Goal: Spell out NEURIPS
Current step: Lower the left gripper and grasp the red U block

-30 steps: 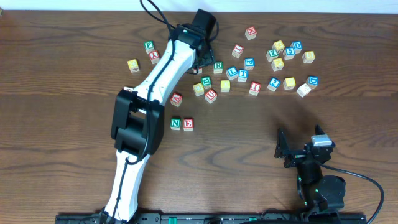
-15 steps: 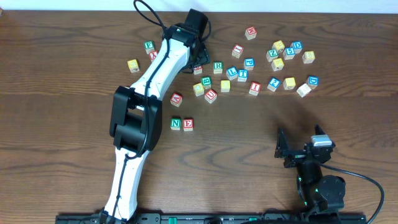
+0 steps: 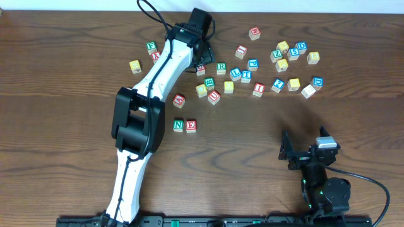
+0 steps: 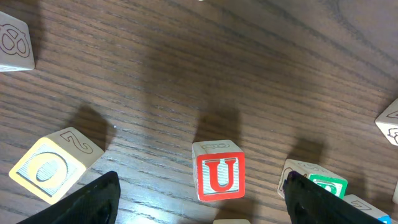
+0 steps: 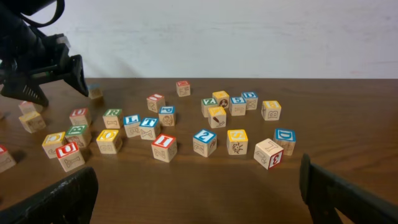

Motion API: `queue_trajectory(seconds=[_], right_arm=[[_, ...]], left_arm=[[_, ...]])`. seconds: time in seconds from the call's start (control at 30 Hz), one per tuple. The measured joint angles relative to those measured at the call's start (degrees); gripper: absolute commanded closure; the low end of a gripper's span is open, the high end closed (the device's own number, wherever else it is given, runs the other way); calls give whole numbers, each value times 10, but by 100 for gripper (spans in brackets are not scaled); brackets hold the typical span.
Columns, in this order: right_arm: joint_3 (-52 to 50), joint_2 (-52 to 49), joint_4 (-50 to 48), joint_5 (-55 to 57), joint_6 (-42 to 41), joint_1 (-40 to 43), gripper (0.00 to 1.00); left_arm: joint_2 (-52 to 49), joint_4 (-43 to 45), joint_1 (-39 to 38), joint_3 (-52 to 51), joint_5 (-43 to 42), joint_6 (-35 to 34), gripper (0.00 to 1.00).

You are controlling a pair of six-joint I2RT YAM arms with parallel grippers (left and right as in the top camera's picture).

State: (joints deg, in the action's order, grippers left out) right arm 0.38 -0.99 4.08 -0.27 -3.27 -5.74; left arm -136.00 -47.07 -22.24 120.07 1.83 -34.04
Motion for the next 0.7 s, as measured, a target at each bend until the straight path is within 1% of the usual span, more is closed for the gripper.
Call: queue_trajectory(seconds=[0.27, 0.43, 0.7], right_arm=[[0, 0, 0, 0, 0, 0, 1], [0, 0, 0, 0, 0, 0, 1], [0, 0, 0, 0, 0, 0, 1]], left_arm=[[0, -3, -5, 0, 5, 0, 18], [0, -2, -25, 0, 26, -6, 21], [-1, -2, -52, 0, 70, -28, 21]])
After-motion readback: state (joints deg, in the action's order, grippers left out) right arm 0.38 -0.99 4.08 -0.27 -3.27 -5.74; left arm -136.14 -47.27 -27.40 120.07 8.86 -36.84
